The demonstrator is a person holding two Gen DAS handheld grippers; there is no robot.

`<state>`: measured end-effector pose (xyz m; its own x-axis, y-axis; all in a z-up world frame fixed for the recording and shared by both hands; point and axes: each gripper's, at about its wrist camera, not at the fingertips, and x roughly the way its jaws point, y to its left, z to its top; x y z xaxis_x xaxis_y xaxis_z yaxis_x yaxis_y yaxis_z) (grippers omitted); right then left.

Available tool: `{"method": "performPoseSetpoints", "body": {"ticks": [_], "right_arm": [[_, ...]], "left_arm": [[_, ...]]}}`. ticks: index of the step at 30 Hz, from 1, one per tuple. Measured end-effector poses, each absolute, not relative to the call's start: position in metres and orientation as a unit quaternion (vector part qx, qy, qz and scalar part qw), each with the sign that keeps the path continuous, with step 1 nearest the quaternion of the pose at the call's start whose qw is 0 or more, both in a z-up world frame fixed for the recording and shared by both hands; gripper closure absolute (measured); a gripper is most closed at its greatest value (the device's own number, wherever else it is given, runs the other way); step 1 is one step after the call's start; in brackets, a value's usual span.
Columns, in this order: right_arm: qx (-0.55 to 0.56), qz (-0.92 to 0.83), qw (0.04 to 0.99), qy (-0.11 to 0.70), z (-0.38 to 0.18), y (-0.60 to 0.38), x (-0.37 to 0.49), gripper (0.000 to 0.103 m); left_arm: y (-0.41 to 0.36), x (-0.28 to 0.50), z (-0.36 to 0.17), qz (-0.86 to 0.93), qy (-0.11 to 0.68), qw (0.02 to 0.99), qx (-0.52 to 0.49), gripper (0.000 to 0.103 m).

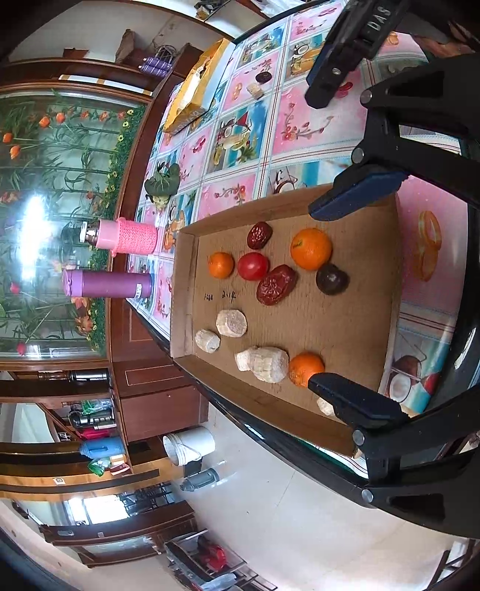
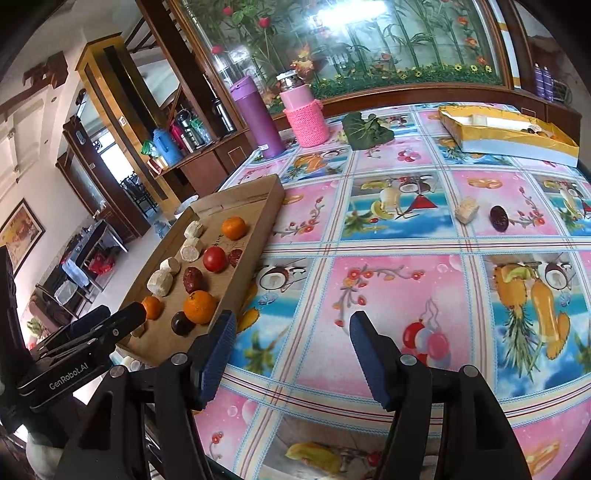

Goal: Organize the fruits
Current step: 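Move both tools back to the last cork piece and dark date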

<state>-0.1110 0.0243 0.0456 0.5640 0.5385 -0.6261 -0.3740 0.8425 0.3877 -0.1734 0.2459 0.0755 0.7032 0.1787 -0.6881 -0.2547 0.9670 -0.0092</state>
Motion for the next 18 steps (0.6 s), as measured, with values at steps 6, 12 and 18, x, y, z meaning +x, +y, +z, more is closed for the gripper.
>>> {"method": "performPoseSetpoints", "body": {"ticks": [6,12,18], "right_arm": [[0.148,0.221,0.882,0.39,0.06,-0.043,-0.065,0.035],[0.212,0.147,0.871,0.419,0.05,-0.124,0.005,0.048],[0.236,0.145,0.848,0.451,0.026,-0.128,0.044,0.05]], "left_arm": [[0.238,-0.177,0.083,0.09,0.35,0.931,-0.052,0.019],[0.223,-0.166,0.068,0.037,0.38,0.921,-0.075,0.019],[0.214,-0.167,0.073,0.025,0.374,0.924,-0.068,0.019]]}}
